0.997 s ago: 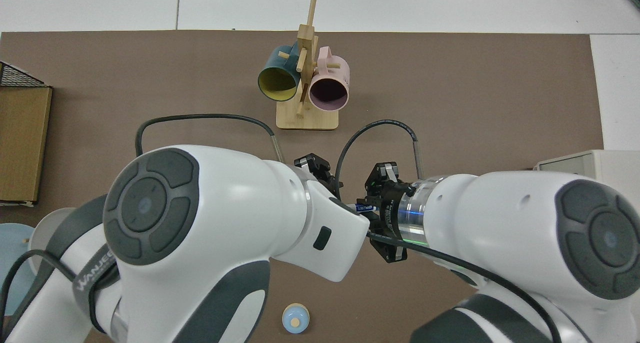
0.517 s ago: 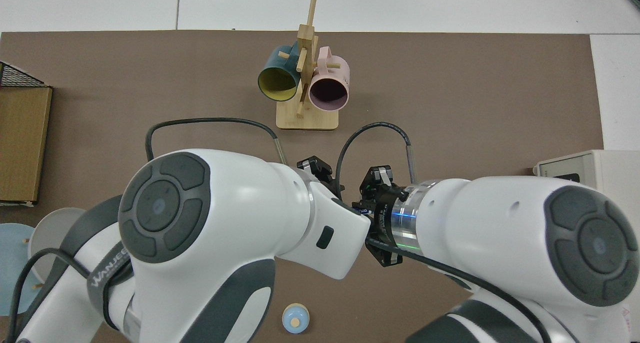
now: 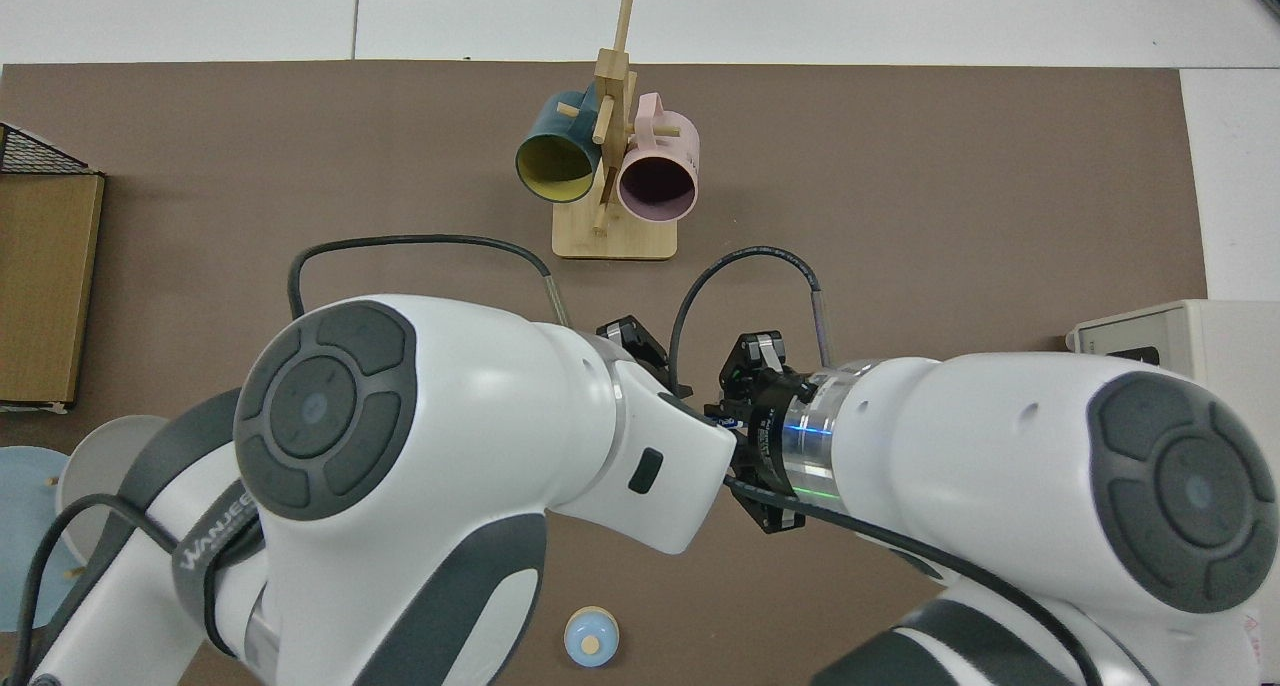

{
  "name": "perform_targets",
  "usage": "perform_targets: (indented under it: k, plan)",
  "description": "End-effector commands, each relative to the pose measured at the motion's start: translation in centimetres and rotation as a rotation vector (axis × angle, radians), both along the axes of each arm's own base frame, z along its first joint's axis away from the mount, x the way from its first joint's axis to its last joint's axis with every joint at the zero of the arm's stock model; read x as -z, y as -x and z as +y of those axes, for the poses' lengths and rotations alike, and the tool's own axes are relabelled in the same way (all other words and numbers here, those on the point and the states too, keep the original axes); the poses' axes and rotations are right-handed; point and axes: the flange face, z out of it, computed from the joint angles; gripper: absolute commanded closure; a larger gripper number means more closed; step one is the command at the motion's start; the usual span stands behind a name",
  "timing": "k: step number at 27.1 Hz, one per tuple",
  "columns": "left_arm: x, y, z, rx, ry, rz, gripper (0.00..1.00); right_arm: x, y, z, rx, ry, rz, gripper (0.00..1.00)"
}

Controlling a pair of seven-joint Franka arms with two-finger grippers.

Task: Put markers into pen holder
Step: 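Grasp the marker with the left gripper while the right gripper holds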

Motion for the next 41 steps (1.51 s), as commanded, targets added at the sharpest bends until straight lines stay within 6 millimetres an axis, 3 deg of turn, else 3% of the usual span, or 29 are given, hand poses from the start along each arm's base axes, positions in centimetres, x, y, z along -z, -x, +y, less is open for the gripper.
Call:
perform_targets:
  k: [1, 4, 6, 11, 13, 30, 34, 35, 41]
  plan:
    - [0.19, 0.22, 0.41, -0.011, -0.002, -0.009, 0.62, 0.11, -0.26, -0.40, 0.006, 0.009, -0.005, 1.00]
    - [0.19, 0.16, 0.48, -0.013, -0.002, -0.009, 0.66, 0.11, -0.31, -0.48, 0.007, 0.011, -0.005, 1.00]
    - [0.20, 0.17, 0.48, -0.011, -0.003, -0.008, 0.79, 0.17, -0.32, -0.48, 0.007, 0.011, -0.005, 1.00]
    - [0.16, 0.08, 0.54, -0.021, 0.000, -0.009, 0.90, 0.08, -0.34, -0.47, 0.009, 0.009, -0.008, 1.00]
    - [0.11, 0.09, 0.47, -0.021, 0.002, -0.012, 1.00, 0.06, -0.35, -0.47, 0.009, 0.008, -0.009, 1.00]
    - [0.24, -0.29, 0.97, -0.030, 0.011, -0.003, 1.00, 0.14, -0.52, -0.67, 0.010, 0.009, -0.009, 0.99]
    - [0.26, -0.32, 1.03, -0.032, 0.011, 0.000, 1.00, 0.23, -0.57, -0.70, -0.015, 0.007, -0.011, 0.26]
    - [0.26, -0.32, 1.03, -0.032, 0.011, 0.000, 1.00, 0.24, -0.59, -0.76, -0.015, 0.005, -0.008, 0.01]
    - [0.27, -0.42, 1.17, -0.034, 0.010, 0.001, 1.00, 0.20, -0.53, -0.79, -0.017, 0.009, -0.009, 0.00]
